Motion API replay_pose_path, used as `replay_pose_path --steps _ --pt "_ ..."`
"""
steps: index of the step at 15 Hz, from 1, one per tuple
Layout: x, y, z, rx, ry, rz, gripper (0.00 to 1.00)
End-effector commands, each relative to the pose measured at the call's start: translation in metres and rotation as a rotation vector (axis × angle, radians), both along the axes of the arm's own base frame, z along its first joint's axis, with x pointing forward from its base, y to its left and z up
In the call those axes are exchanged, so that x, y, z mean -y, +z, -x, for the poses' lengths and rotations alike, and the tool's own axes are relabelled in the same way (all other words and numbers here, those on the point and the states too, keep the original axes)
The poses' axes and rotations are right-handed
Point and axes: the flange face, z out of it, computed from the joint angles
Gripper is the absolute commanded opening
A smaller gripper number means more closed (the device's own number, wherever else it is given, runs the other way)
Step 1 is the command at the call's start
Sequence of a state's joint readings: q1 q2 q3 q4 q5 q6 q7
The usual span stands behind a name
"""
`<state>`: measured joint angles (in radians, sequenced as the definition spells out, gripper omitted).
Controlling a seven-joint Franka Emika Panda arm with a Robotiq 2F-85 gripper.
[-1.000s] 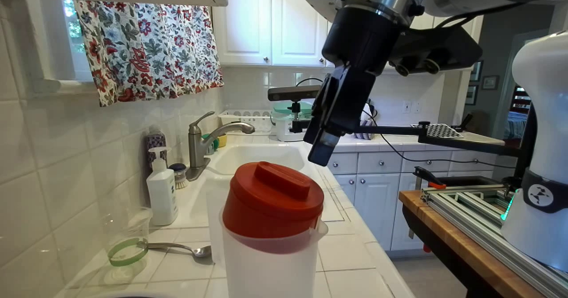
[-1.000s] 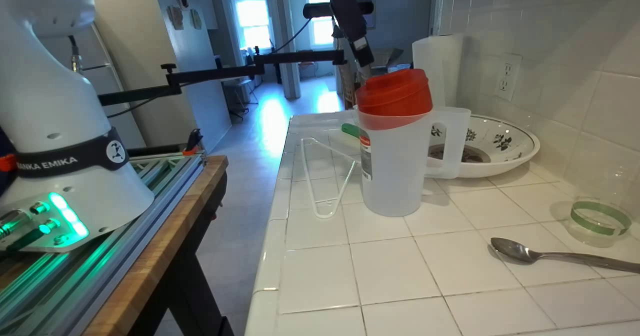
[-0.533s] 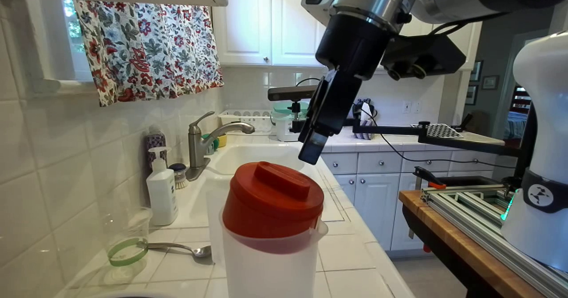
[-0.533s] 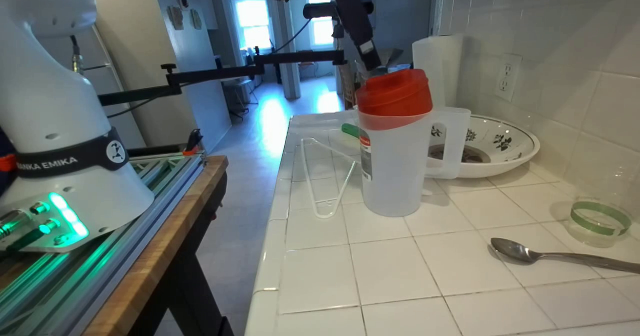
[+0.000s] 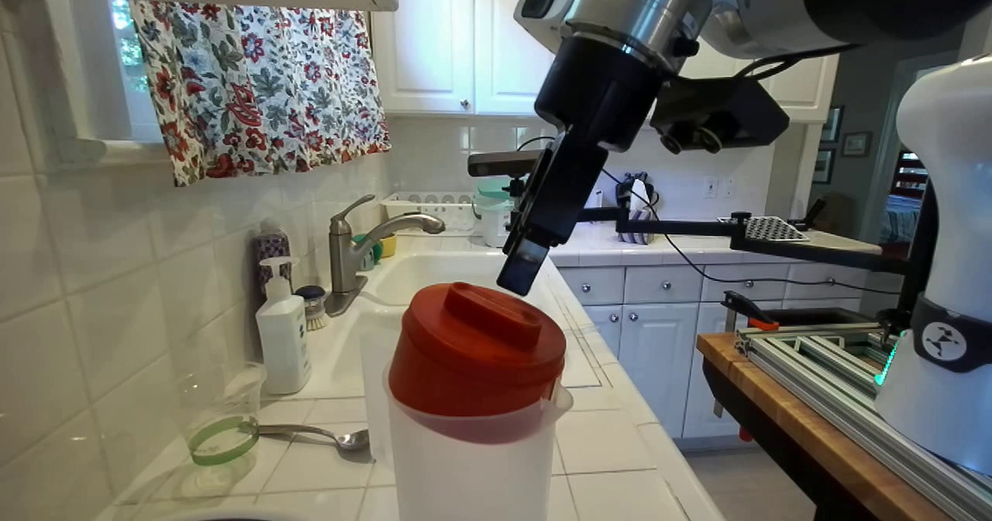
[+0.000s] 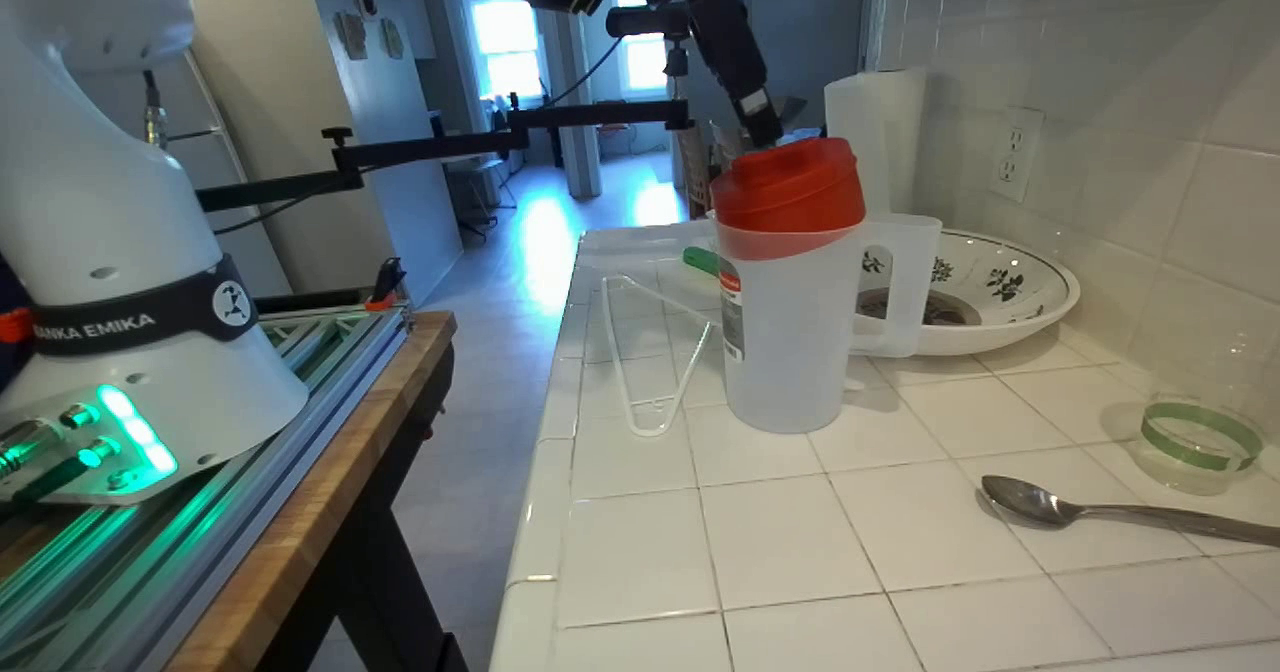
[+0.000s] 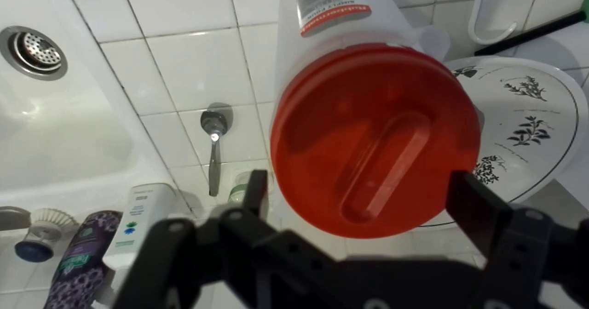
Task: Remove the red lid from the clear container.
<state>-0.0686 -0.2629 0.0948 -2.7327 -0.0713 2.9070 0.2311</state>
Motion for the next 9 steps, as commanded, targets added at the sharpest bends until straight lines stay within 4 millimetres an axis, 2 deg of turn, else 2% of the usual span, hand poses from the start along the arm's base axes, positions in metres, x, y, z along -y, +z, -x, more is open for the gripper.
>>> replay_pose_path --steps 1,9 --pt "-0.001 0.007 -0.012 0.041 0.022 0.003 1.0" --pt "-0.016 0.003 -0.022 0.039 0.06 -0.009 1.0"
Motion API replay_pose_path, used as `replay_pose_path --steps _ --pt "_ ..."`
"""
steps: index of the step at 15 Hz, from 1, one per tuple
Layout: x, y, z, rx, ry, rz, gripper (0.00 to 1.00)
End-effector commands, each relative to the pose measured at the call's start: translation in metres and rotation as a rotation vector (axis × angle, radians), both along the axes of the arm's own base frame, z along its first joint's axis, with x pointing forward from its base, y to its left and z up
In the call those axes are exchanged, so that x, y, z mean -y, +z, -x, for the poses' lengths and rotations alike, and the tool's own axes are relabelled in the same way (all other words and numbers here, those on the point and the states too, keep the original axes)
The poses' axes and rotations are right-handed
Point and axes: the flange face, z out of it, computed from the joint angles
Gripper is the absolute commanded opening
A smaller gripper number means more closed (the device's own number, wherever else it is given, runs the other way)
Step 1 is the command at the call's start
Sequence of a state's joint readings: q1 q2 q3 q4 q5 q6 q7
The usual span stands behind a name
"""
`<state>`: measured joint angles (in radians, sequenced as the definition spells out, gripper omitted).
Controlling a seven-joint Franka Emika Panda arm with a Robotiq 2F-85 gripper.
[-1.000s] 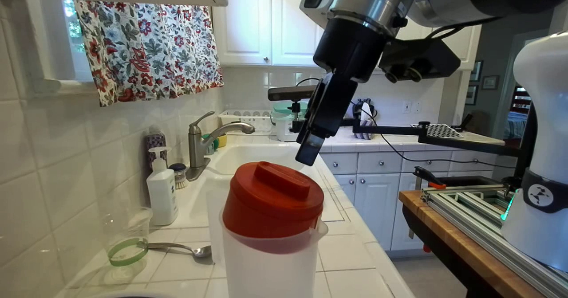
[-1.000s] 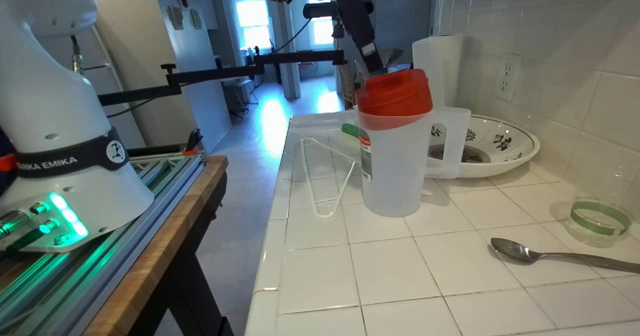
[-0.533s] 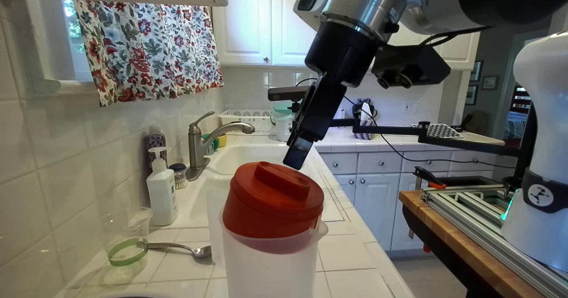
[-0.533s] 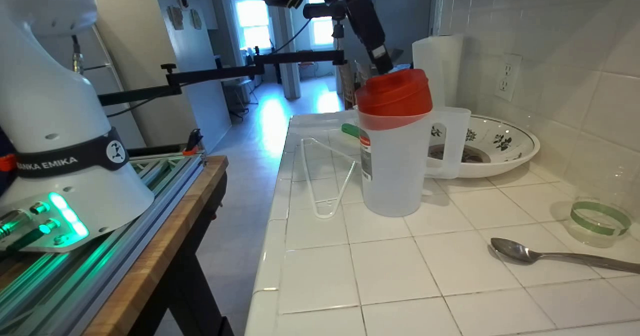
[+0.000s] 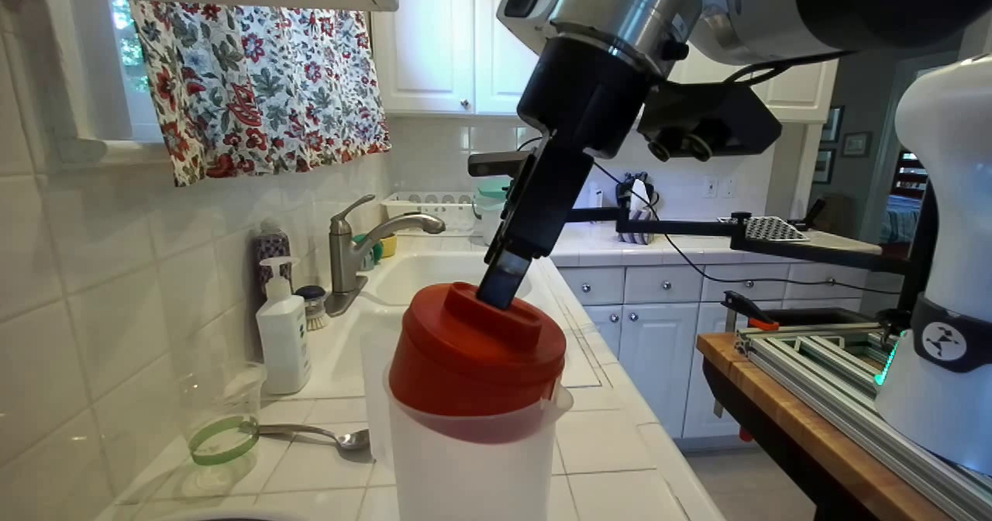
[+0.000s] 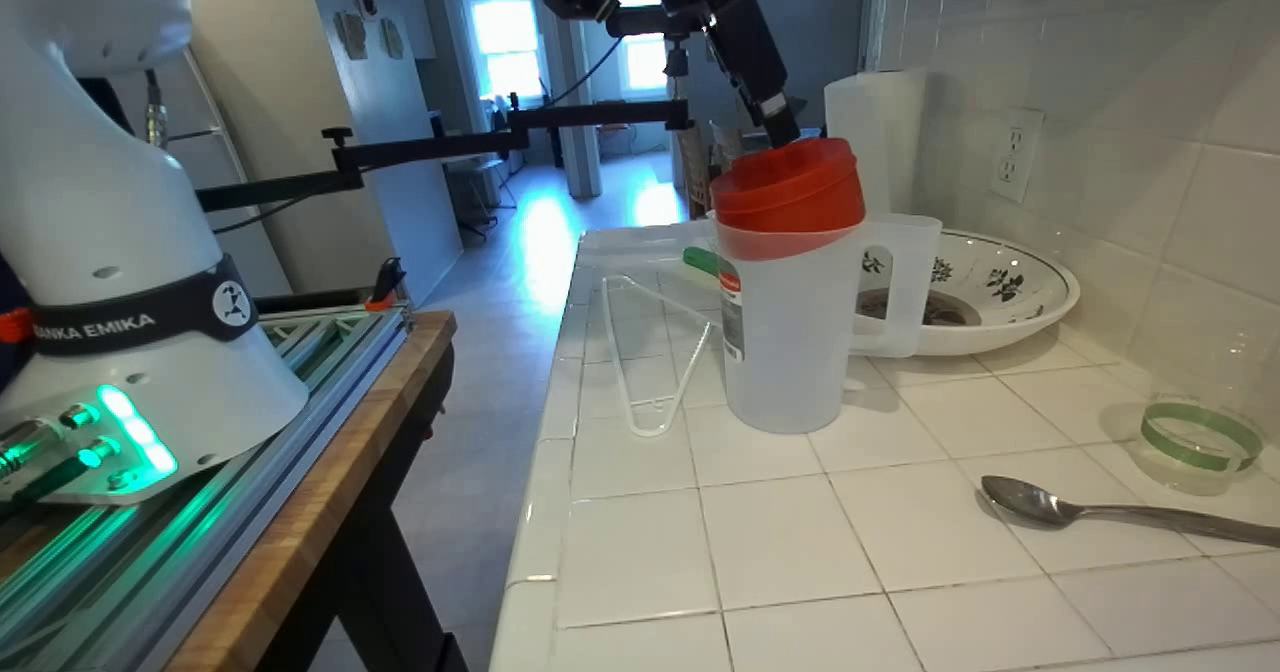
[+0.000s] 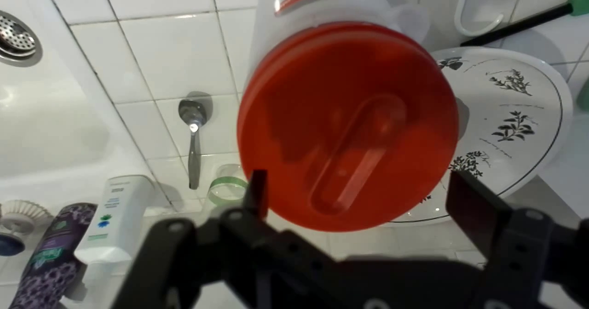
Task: Remove the red lid from the clear container.
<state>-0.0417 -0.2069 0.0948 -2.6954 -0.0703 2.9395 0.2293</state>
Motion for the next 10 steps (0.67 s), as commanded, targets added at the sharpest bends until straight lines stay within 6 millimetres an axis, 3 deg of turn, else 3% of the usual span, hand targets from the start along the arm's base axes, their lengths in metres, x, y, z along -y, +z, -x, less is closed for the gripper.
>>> replay_pose_path --steps 1,10 --pt "-0.005 0.0065 -0.008 0.019 0.033 0.001 1.0" --pt "-0.0012 0.0068 -0.0059 0.005 0.018 0.005 1.0"
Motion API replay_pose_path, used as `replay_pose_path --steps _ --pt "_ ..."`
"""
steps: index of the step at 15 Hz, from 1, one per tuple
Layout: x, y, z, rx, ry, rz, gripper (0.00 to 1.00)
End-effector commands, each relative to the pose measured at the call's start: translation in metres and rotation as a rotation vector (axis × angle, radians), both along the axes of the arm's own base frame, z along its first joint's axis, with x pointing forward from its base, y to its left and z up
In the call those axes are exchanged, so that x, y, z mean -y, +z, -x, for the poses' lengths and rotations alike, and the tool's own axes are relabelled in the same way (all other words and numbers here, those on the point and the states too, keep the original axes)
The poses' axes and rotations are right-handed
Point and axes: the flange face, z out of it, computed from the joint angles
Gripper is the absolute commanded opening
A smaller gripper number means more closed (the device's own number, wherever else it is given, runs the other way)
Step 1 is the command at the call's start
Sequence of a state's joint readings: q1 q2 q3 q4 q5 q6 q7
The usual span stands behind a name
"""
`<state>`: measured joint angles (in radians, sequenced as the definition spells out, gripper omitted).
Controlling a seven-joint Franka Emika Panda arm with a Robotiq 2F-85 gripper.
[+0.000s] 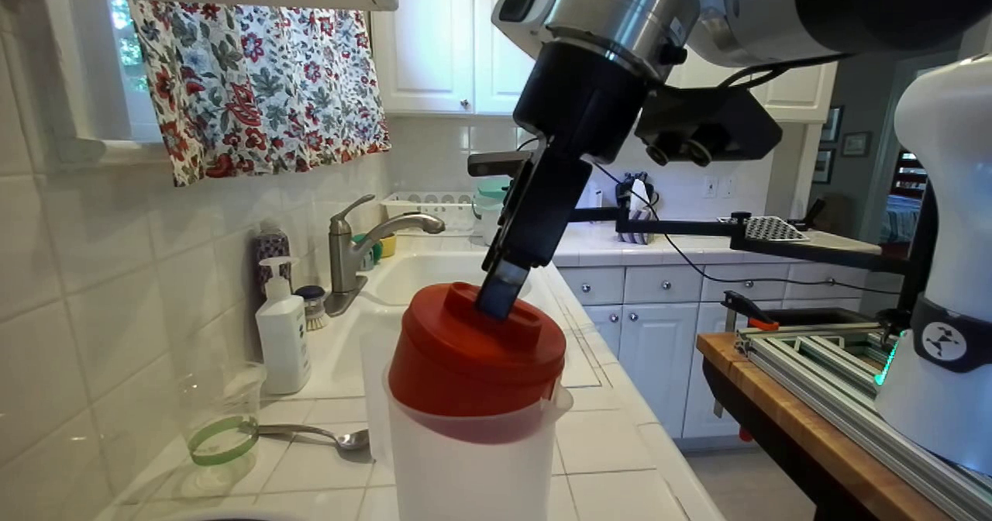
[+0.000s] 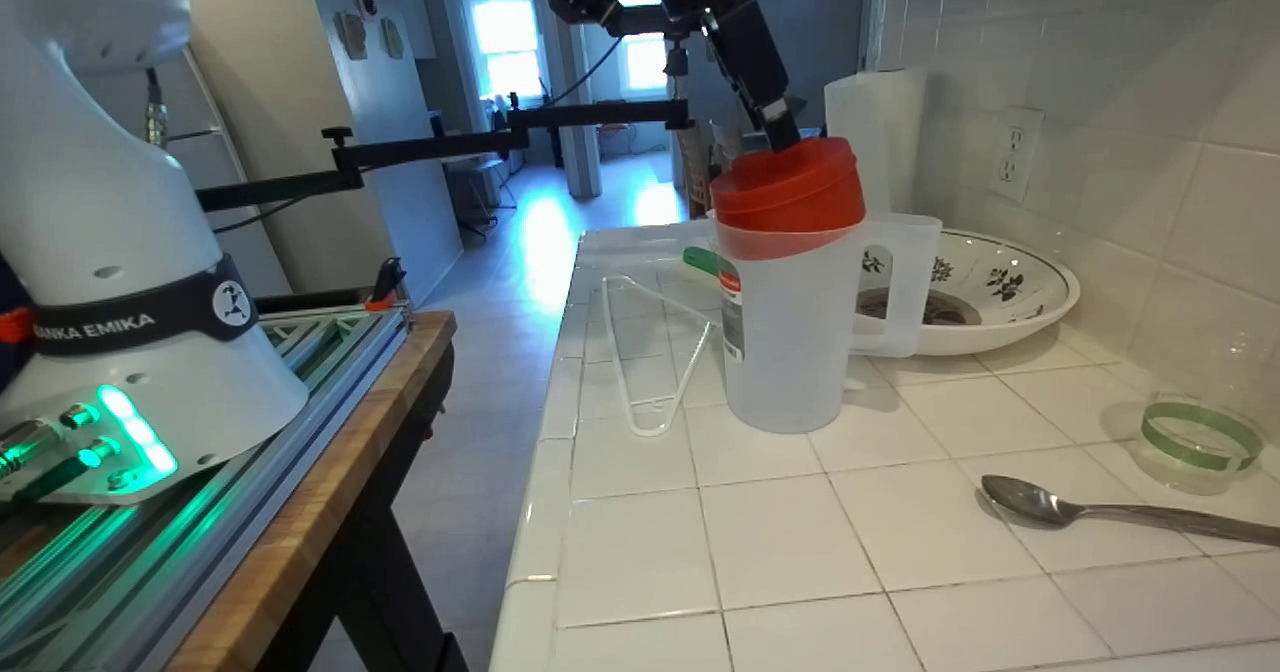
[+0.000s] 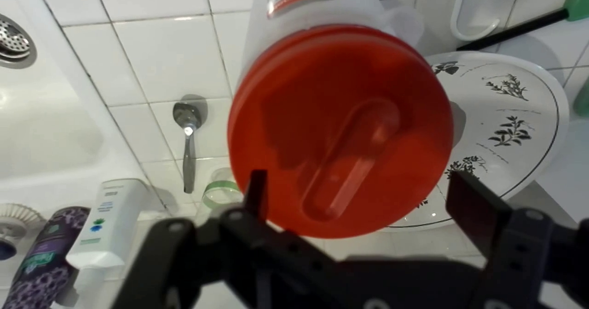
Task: Remove the red lid from the clear container.
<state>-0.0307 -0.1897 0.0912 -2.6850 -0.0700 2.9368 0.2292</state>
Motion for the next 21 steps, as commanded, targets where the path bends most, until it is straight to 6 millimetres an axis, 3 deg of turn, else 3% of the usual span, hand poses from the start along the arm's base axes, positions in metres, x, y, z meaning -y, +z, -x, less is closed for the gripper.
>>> replay_pose_path --steps 1,15,17,18,21 --pt "0.0019 0.0095 -0.0029 0.012 0.012 0.007 1.0" --pt "0.005 0.0028 -0.0032 -0.008 0.007 0.012 0.99" --pt "0.0051 0.002 -0.0032 -0.009 0.007 0.011 0.74" --pt "0.0049 0.0015 -0.0031 -0.01 0.008 0.011 0.7" --pt "0.0046 0.0004 -0.003 -0.011 0.011 0.011 0.46"
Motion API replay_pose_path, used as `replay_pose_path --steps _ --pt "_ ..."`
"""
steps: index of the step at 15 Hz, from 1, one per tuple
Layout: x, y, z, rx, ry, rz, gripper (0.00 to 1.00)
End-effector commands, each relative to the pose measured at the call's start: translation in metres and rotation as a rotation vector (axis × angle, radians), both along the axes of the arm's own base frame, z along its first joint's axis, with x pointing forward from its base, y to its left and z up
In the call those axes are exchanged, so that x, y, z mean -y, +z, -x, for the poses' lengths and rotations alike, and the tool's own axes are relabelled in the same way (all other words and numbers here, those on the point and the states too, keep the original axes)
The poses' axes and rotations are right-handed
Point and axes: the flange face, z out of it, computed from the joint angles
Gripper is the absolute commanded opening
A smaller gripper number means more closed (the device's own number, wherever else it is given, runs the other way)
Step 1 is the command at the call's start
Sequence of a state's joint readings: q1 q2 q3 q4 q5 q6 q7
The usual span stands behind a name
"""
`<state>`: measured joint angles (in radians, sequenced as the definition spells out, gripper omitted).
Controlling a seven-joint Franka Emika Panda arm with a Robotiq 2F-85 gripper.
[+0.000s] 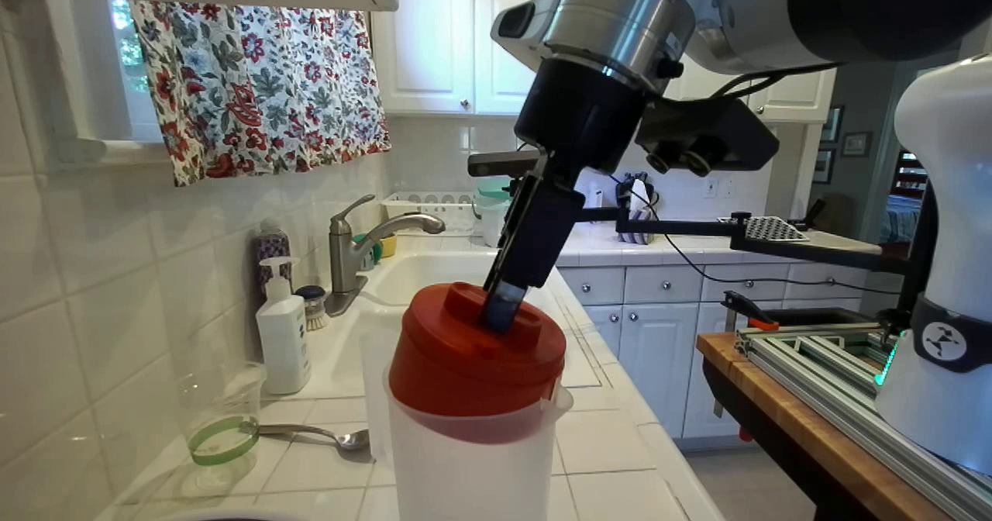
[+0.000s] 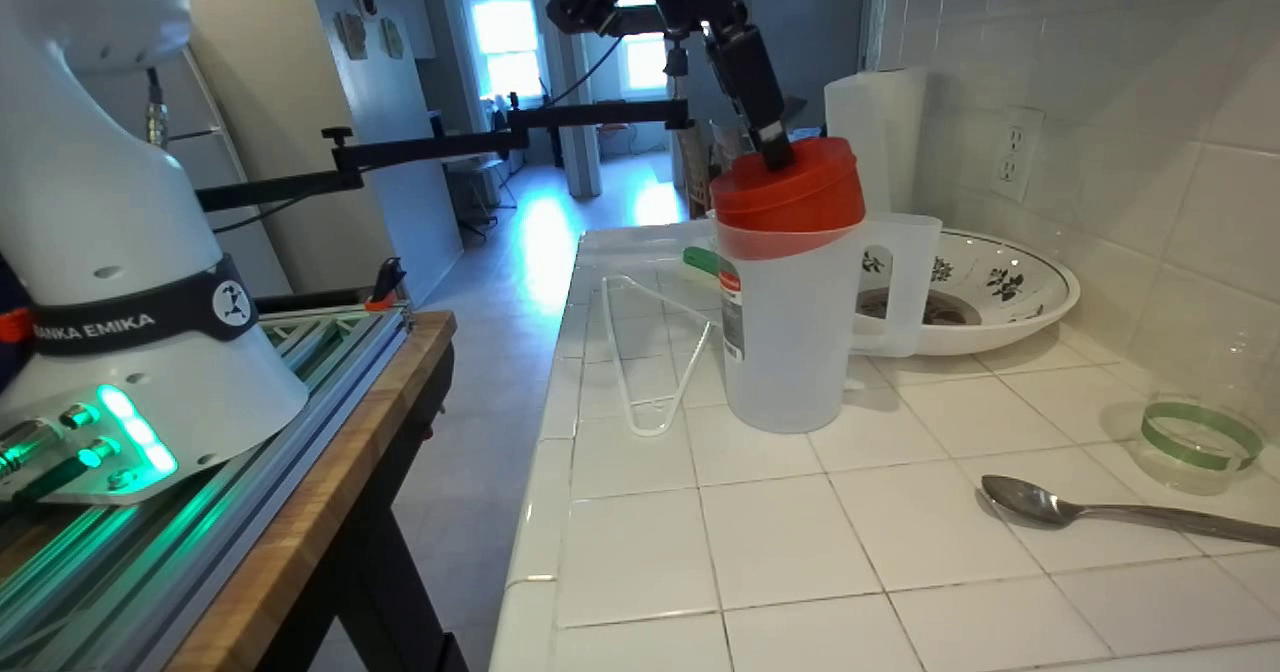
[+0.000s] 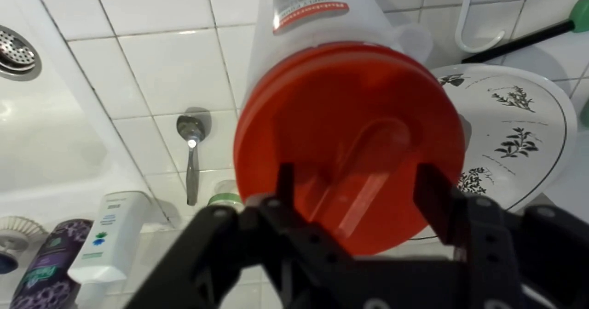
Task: Remove the red lid from the clear container.
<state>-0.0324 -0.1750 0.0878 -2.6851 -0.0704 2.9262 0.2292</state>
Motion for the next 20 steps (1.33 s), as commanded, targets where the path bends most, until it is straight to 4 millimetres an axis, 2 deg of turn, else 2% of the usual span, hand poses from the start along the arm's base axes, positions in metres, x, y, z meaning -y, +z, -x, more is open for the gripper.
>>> replay_pose_path --steps 1,5,6,11,20 --pt "0.002 0.008 -0.003 0.014 0.017 0.011 0.37" --pt "0.002 0.008 -0.003 0.014 0.019 0.013 0.08" --pt "0.002 0.008 -0.003 0.015 0.019 0.013 0.06" --pt "0.0 0.012 -0.002 0.015 0.017 0.011 0.08" --pt "-0.01 0.043 0.005 0.016 0.03 0.02 0.08"
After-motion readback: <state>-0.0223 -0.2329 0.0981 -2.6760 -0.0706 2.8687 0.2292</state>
